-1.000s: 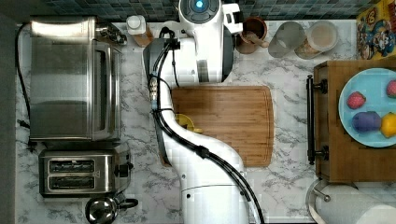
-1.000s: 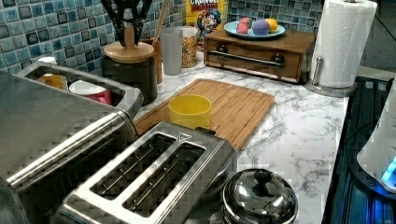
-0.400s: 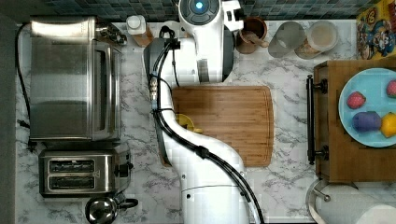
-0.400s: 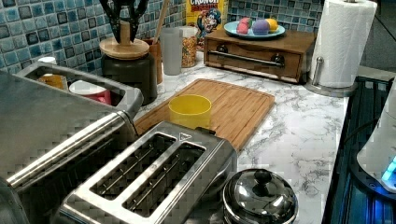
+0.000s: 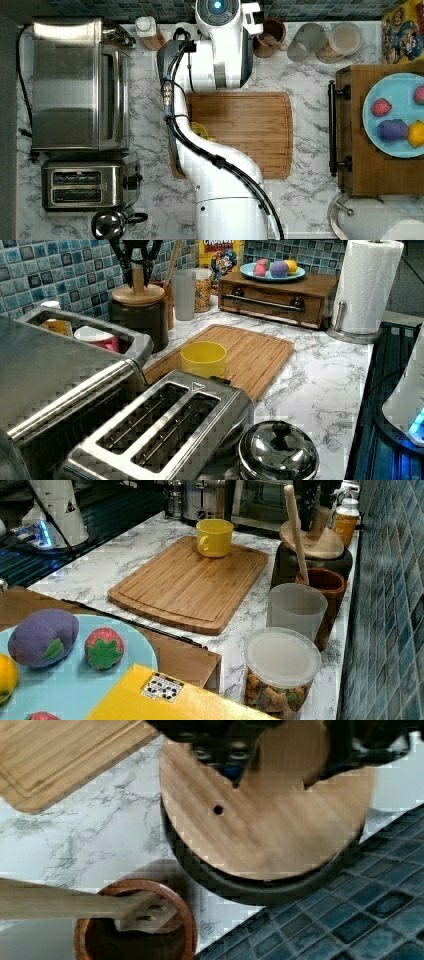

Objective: Put the lid on the tea container.

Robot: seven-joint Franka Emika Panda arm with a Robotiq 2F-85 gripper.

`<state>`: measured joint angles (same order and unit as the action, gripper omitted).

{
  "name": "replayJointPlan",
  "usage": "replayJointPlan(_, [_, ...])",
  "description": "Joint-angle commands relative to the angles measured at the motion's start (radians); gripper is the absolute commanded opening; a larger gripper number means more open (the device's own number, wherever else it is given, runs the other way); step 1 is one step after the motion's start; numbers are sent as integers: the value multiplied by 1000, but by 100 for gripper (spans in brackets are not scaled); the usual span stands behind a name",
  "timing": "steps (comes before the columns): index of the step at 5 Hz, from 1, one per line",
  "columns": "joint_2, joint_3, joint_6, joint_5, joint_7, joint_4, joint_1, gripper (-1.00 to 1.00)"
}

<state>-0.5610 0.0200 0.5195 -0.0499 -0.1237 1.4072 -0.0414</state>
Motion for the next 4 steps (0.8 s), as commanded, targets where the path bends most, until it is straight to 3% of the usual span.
replayJointPlan(1, [82, -18, 65, -15, 12, -127, -32, 100])
replayJointPlan(4, [116, -13, 67, -16, 27, -78, -24, 100])
